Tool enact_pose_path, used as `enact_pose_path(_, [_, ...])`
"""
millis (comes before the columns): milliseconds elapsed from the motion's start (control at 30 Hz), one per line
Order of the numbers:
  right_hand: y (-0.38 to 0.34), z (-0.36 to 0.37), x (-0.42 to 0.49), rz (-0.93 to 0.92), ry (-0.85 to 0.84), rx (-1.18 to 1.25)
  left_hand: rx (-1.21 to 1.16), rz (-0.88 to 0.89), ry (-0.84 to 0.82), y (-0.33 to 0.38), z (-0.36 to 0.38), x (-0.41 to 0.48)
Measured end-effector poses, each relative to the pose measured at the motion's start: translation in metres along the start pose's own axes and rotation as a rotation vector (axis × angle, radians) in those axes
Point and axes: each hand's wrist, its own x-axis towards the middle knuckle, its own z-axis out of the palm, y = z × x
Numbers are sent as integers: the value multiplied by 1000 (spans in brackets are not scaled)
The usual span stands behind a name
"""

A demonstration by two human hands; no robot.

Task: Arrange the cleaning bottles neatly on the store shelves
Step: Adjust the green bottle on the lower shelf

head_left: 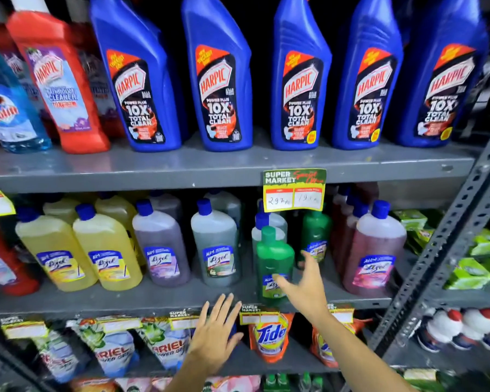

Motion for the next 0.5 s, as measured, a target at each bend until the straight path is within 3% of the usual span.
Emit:
enact_pose_path(100, [1, 15, 0, 117, -77, -35, -25, -5, 3, -2, 5, 4])
enact_pose_path(300, [-6, 53, -18, 143, 117, -184, -53, 9, 28, -3, 9, 2])
enact_pose_path(500, [-2, 54, -17, 167, 160, -153, -110, 22, 7, -4, 10, 3])
